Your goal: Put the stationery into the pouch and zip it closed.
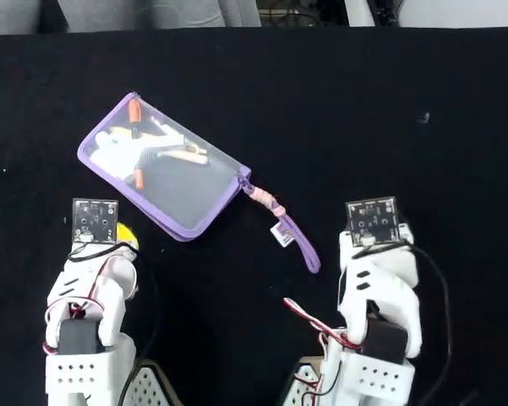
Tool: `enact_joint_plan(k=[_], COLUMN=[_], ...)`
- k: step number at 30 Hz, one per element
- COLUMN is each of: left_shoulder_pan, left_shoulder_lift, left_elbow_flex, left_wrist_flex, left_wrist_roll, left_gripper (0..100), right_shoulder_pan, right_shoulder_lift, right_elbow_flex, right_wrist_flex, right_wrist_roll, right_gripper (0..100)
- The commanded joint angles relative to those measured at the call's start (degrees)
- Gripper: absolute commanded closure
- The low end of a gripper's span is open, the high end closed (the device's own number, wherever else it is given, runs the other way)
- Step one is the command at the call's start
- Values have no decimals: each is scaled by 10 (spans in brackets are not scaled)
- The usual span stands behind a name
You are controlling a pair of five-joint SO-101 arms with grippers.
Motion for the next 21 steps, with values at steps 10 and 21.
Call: enact_joint_plan(k=[10, 21], left_shoulder_pan=[-144, -138], left_shoulder_lift=[-3, -3], left_elbow_flex=[44, 44], left_wrist_flex=[69, 173], left_wrist_roll=[4, 2], left_gripper=[970, 970], right_shoulder_pan=[4, 19], right_shoulder_lift=[-48, -50], right_elbow_flex=[48, 48], right_wrist_flex=[75, 205], right_wrist_roll=[-4, -5], right_gripper=[924, 925])
